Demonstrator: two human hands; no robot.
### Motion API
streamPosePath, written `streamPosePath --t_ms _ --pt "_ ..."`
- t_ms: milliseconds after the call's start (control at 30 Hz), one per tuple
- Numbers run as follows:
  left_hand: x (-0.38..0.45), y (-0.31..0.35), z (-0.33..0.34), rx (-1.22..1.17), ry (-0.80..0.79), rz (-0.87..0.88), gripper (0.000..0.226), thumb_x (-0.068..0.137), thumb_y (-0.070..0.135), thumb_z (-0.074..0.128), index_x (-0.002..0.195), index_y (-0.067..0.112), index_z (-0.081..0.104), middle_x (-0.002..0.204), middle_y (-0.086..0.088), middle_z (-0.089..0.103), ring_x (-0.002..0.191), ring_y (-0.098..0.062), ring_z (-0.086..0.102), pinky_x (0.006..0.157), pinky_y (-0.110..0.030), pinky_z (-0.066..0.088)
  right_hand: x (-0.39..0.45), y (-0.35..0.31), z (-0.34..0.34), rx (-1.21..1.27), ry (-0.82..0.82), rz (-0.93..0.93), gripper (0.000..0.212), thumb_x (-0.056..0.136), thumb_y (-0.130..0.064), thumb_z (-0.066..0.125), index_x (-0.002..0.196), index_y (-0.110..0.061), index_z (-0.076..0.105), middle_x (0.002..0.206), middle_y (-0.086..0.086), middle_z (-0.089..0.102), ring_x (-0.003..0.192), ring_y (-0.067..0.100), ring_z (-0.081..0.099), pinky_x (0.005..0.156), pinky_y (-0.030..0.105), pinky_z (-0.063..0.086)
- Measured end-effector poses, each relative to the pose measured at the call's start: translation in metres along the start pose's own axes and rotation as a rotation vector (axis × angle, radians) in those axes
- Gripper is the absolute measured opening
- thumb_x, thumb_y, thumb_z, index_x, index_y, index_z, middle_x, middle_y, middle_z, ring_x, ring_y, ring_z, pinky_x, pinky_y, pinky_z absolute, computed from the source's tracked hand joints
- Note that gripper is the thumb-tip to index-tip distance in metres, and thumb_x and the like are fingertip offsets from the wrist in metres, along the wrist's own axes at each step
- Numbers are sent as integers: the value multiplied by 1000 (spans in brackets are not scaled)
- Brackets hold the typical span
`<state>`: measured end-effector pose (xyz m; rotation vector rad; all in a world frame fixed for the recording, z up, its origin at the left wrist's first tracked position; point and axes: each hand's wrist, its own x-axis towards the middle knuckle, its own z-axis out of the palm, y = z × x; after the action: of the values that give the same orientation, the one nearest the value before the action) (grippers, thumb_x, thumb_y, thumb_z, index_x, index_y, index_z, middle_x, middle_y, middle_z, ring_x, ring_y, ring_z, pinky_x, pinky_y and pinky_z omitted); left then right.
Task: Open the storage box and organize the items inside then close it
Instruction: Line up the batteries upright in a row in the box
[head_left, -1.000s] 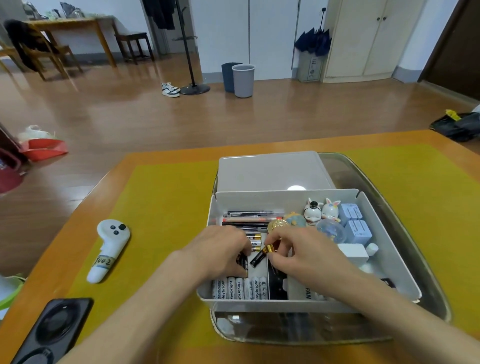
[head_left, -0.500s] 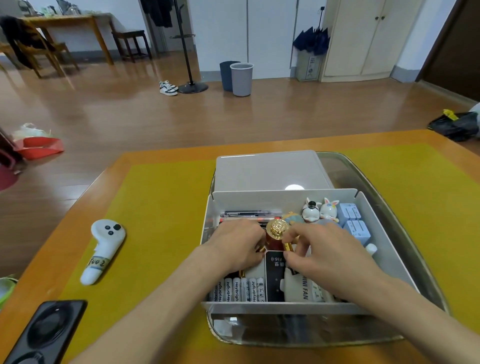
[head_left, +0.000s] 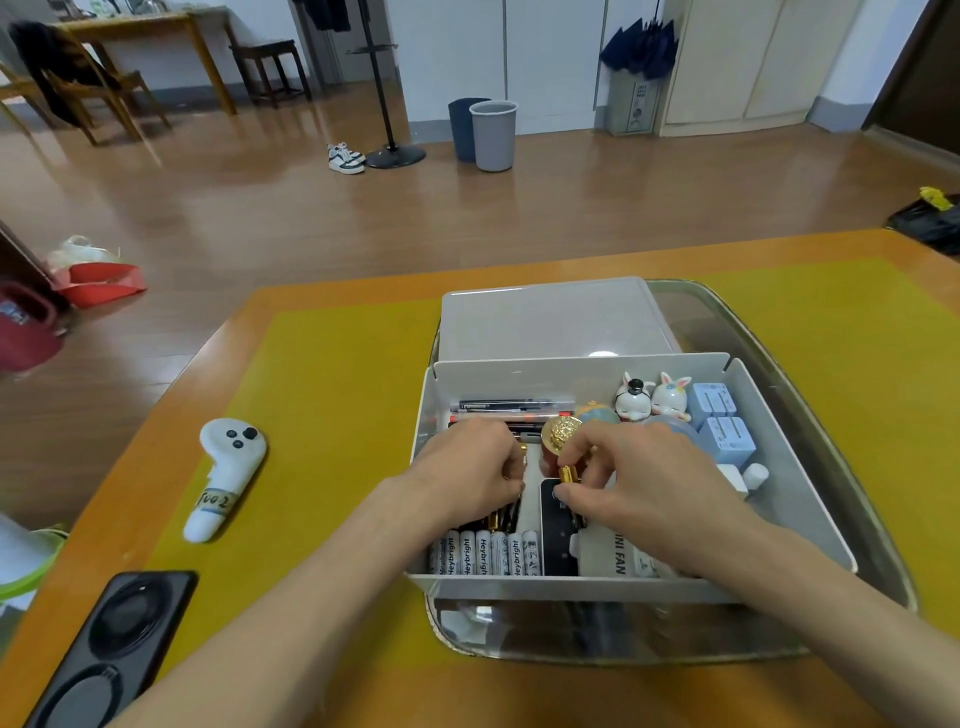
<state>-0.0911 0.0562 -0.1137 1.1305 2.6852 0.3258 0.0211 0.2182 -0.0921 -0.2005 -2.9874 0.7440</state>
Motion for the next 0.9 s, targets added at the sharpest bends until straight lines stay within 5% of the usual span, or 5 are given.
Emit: streamPosePath --t_ms 267,467,567,633,900 --pt "-6 -9 -4 148 -24 32 18 90 20 57 93 26 74 92 0 69 86 -24 64 62 -31 41 27 -22 25 -106 -9 -22 22 81 -50 71 93 -35 60 86 -10 69 91 16 63 74 35 52" --pt "-9 -13 -13 233 -85 34 18 89 10 56 97 18 70 99 -9 67 93 -31 64 65 -34 38 30 -32 49 -360 44 -79 28 90 -50 62 104 -27 61 103 1 68 100 29 63 66 36 35" --pt "-13 -19 -20 315 -5 73 15 91 17 58 95 22 72 95 -2 70 96 -26 63 92 -38 43 28 -33 50 -501 20 -130 19 96 -41 56 101 -24 63 102 4 69 97 32 65 64 37 36" --pt "-15 -25 -25 344 66 93 15 92 22 58 91 25 72 92 4 71 100 -21 61 115 -45 23 27 -33 48 -570 -5 -148 15 97 -35 55 100 -23 64 100 4 69 94 32 66 63 36 37" --pt "-22 -47 -34 223 75 109 19 96 25 52 97 28 71 101 8 69 110 -13 55 122 -52 9 28 -30 36 -526 -63 -162 18 94 -37 57 97 -25 70 94 -3 68 90 24 66 65 33 45"
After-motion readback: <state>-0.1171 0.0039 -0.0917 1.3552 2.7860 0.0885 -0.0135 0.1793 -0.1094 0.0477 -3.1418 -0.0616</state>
